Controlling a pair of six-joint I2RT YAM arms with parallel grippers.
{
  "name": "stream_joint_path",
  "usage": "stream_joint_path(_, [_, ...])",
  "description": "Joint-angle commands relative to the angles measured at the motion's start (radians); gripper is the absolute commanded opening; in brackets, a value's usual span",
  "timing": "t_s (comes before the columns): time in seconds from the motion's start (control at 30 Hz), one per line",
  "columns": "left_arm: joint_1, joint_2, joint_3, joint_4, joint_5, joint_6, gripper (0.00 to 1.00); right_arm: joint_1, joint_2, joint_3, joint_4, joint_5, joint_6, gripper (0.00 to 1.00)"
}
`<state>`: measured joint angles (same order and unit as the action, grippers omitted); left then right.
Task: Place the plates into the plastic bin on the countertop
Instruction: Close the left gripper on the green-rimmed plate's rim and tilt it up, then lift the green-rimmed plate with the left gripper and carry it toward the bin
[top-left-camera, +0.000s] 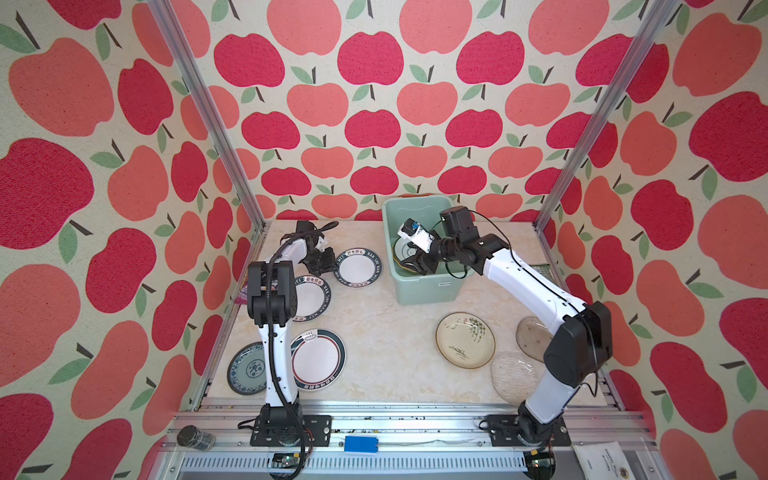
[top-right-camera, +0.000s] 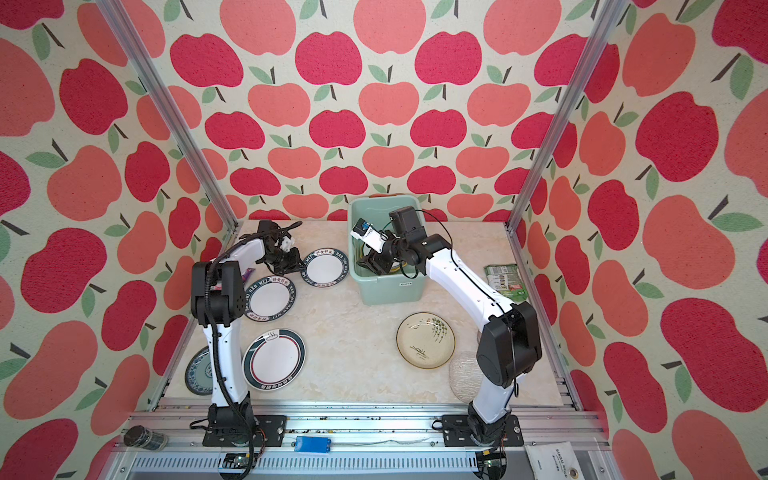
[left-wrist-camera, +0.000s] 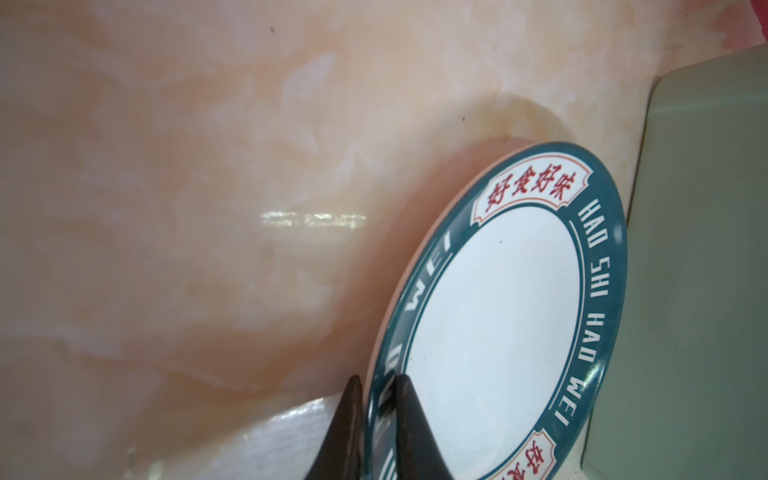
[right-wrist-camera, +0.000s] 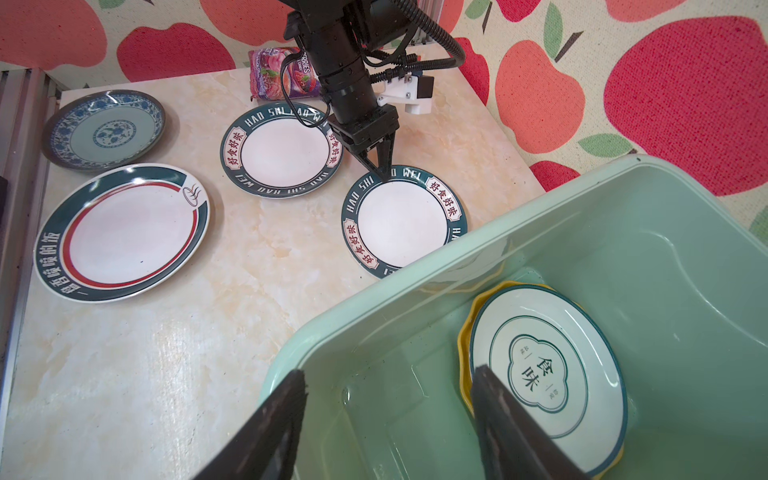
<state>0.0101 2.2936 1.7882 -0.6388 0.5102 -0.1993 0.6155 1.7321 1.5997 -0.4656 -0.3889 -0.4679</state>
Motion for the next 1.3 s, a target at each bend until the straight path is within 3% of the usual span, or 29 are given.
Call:
stream_joint_path(0.0, [-0.004,-0.033,-0.033,0.005,-0.045,-0.026,0.13,0.014,-0.012,0.017,-0.026,0.032,-0.001,0.67])
stream_joint_path(0.5, [0.013,-0.245,-0.105,0.062,-0.069,-0.143,0.00,0.023,-0.080,-0.036,0.141,0.171,0.152,0.66])
stream_joint_path(0.77, [0.030,-0.359,0.007,-0.033,-0.111,-0.164,0.00,0.009,-0.072,0.043,0.083,0.178,0.270,0.67])
stream_joint_path(1.1, [0.033,-0.526,0.094,-0.040,-0.066,-0.217,0.00,-0.079,-0.079,0.130,0.166,0.042,0.604,0.69])
stream_joint_path(1.27, [0.031,-0.602,0.052,0.087,0.013,-0.345,0.00,-0.116,-0.109,0.080,0.305,0.062,0.829,0.68])
